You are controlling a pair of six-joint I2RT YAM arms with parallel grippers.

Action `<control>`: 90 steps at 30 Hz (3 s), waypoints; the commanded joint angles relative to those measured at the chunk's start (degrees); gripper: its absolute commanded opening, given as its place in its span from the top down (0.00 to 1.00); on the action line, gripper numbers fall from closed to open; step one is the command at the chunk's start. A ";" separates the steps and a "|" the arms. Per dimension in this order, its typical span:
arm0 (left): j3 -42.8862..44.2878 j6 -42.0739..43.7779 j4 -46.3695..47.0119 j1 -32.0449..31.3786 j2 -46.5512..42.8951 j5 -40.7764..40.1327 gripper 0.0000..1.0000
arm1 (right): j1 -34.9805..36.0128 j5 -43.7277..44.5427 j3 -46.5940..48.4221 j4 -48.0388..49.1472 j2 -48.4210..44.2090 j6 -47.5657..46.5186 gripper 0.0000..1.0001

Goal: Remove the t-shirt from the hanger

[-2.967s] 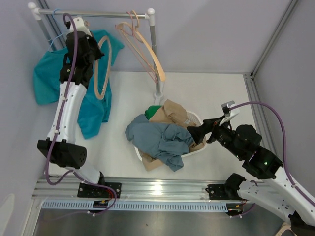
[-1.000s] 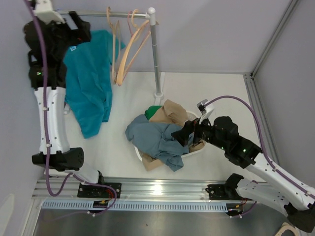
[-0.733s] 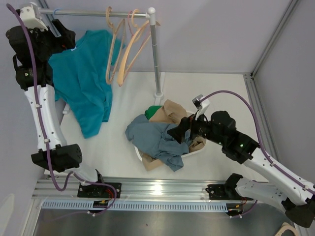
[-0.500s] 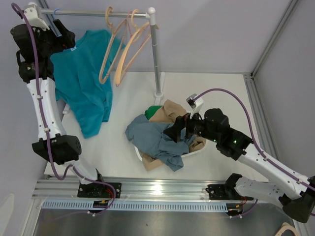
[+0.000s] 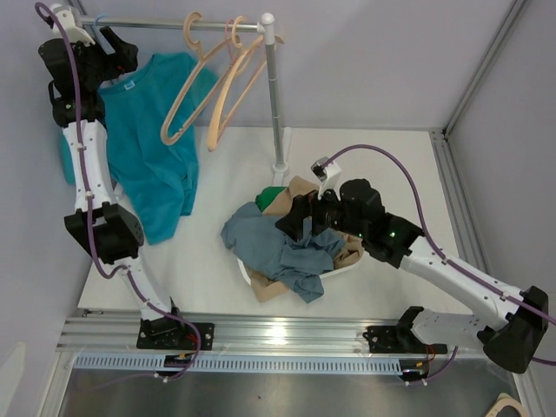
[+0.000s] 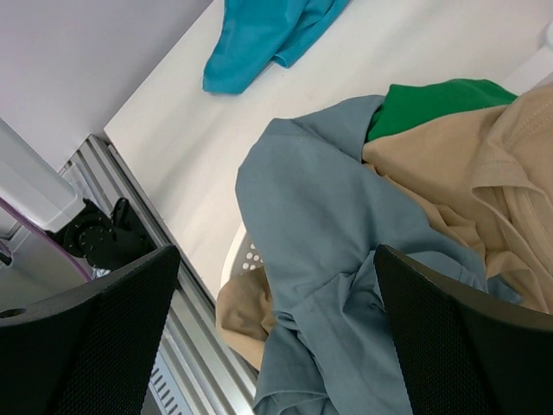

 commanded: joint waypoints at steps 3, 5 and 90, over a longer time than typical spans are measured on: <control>4.69 -2.90 9.00 0.50 3.47 4.53 0.01 | 0.11 -0.71 4.12 3.04 2.52 -0.94 0.00; 7.49 -3.43 8.13 0.50 4.88 5.06 0.12 | 0.11 -1.06 4.12 3.31 3.05 -0.76 0.01; -28.09 -13.10 -37.41 -31.39 -54.53 -57.24 0.99 | 29.12 -21.45 33.72 27.82 38.55 -5.69 0.00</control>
